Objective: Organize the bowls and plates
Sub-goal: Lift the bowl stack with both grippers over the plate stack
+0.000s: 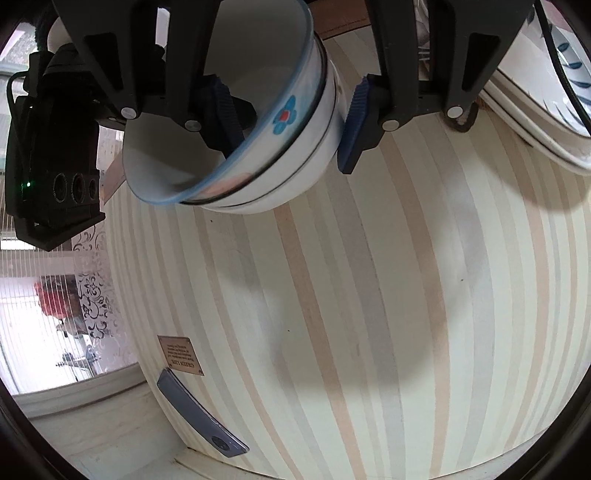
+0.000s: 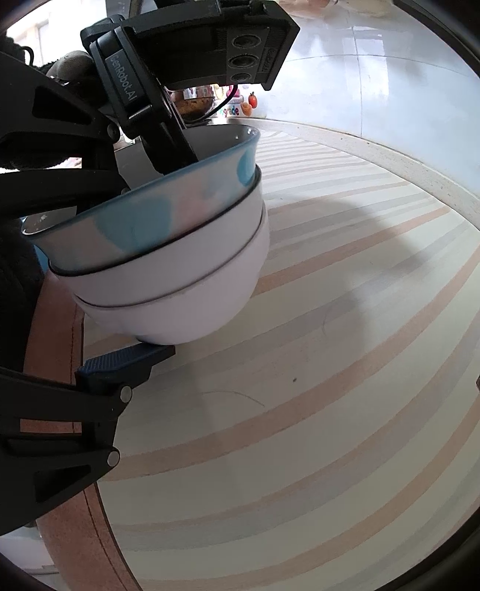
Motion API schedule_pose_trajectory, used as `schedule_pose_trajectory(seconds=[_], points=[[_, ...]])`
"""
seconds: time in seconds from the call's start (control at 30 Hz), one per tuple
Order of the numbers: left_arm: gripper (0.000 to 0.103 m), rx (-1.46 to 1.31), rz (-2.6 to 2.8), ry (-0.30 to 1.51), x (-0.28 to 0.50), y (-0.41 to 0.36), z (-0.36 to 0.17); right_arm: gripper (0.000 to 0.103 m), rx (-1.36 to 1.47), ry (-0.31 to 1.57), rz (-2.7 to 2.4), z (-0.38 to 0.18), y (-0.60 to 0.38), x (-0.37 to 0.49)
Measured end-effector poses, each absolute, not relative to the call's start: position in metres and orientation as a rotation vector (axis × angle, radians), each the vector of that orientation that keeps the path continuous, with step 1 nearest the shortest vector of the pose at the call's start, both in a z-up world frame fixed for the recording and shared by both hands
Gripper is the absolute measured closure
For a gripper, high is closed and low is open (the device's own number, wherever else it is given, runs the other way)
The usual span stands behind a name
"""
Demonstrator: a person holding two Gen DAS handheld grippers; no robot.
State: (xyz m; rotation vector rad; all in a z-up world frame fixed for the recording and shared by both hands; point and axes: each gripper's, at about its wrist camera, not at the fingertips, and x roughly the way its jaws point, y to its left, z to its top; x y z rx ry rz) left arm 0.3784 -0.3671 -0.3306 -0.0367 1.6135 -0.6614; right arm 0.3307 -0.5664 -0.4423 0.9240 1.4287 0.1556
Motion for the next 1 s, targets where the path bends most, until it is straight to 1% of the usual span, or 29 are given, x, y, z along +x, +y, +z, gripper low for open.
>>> schedule_pose_trajectory(seconds=[0.3, 0.5, 0.8, 1.0], points=[[0.055, -0.079, -0.588, 1.611, 0.38, -0.348, -0.318, 0.049, 0.937, 1.474, 0.216, -0.44, -0.55, 0.346], [0.055, -0.123, -0.543, 1.596, 0.382, -0.325, -0.304, 0.049, 0.887, 1.491, 0.287, -0.422, -0.527, 0.358], [0.055, -0.175, -0.507, 1.567, 0.387, -0.265, -0.282, 0.049, 0.81, 1.518, 0.335, -0.393, -0.462, 0.374], [0.055, -0.187, -0.487, 1.56, 0.389, -0.217, -0.274, 0.049, 0.792, 1.533, 0.37, -0.386, -0.409, 0.382]])
